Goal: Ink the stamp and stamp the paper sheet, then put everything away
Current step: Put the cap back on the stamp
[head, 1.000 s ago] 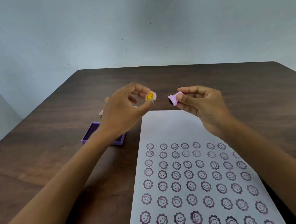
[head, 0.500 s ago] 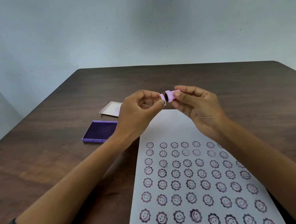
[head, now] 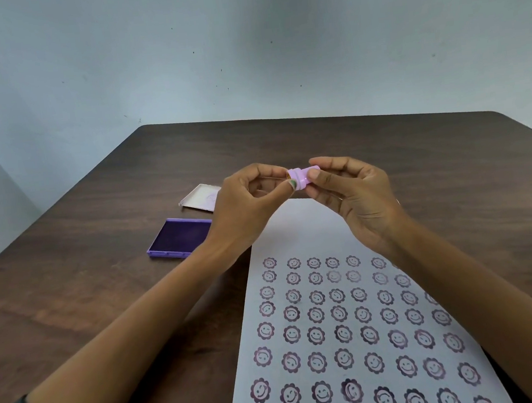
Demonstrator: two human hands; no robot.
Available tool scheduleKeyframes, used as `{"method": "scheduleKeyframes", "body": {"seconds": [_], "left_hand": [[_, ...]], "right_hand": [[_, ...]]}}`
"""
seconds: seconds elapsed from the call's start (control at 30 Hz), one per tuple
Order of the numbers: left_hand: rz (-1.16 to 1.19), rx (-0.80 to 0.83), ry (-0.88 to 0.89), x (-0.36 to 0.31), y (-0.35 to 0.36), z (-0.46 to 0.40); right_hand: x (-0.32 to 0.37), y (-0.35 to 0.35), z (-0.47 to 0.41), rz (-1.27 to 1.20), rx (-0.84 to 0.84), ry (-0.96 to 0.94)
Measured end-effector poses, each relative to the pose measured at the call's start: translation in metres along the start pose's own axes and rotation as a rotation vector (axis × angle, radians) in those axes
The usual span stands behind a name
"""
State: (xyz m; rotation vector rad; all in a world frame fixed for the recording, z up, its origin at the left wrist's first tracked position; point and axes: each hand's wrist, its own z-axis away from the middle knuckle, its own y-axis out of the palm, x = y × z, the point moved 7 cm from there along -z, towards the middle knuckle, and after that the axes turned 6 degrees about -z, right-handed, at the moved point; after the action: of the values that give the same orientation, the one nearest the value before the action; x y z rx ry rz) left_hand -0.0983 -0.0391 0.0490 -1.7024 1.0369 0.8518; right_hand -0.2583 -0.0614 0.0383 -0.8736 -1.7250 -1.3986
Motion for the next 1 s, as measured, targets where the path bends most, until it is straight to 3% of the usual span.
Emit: {"method": "scheduleKeyframes", "body": {"seconds": [0.77,1.0], "left_hand": [[0.055,0.008,0.041,-0.0044,0.0020,0.0031],[-0.030,0.056,0.067,-0.0071,0.0045,0.0023]], "right_hand": [[0.0010,0.0021,0.0022,0.065,0.020,-0.049],[0.0057,0.0005,-0.0004,0.075,0.042,-0.039]]}}
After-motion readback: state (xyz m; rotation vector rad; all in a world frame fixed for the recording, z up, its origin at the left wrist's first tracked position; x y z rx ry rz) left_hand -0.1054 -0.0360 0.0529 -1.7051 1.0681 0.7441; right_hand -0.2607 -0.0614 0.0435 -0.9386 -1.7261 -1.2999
